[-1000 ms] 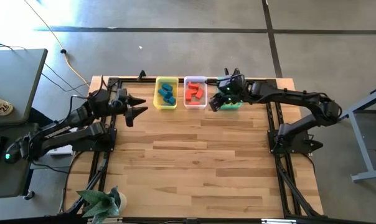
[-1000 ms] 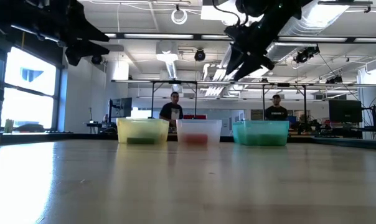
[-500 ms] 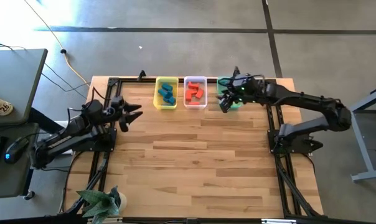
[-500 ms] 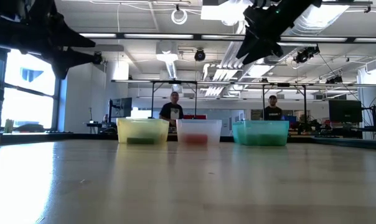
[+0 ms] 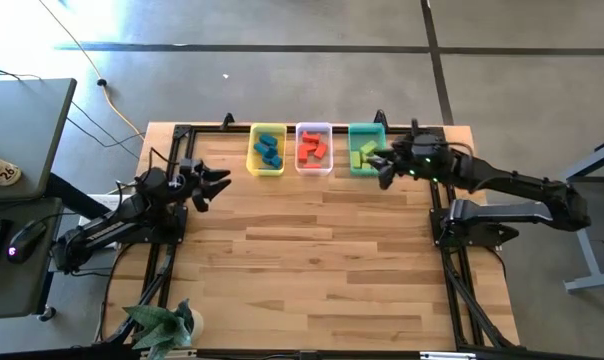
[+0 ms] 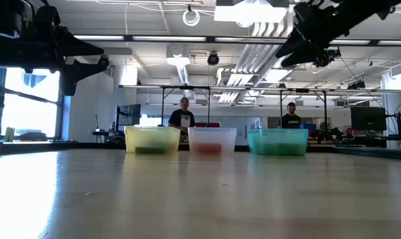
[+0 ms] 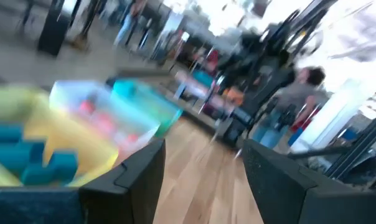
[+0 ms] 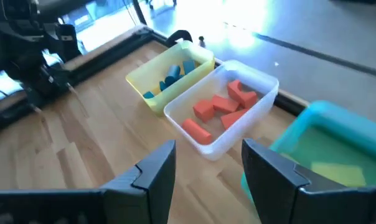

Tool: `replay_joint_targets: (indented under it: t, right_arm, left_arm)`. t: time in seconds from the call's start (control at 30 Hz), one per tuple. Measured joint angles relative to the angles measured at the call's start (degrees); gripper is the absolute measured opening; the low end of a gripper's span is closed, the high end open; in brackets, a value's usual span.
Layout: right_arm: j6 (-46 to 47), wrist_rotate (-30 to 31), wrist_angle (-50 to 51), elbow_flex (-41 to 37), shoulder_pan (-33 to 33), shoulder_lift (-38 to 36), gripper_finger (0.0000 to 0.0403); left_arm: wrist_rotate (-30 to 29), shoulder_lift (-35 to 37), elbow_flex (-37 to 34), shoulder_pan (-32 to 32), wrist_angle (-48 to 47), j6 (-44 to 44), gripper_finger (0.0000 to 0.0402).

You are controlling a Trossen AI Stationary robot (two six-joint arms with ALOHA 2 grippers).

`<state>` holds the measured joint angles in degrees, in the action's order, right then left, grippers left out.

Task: Sort & place blocks by color
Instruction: Return to Home Position

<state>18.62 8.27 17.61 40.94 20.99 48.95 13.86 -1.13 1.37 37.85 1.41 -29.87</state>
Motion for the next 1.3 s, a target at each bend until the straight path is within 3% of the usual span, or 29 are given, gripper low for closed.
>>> replay_joint_targets:
  t: [0.27,0.67,0.93,1.3]
  right_arm:
    - [5.6,-3.4,-0.4,-8.8,0.0,-14.6,0.017]
    - [6.0,-2.5,-2.4,-20.1,0.0,-34.2,0.017]
    - [6.6,-2.4,-3.5,-26.5,0.0,-41.1,0.017]
    - [12.7,-3.2,-19.5,-40.4,0.0,-44.6,0.017]
  left_arm:
    - [-0.4,-0.1,-0.7,0.0,2.5,2.9,0.0203]
    - [-2.0,-0.1,-0.7,0.0,1.4,5.8,0.0203]
    - [-2.1,-0.1,-0.7,0.0,1.4,6.6,0.0203]
    - [-2.5,-0.1,-0.7,0.0,1.4,6.5,0.0203]
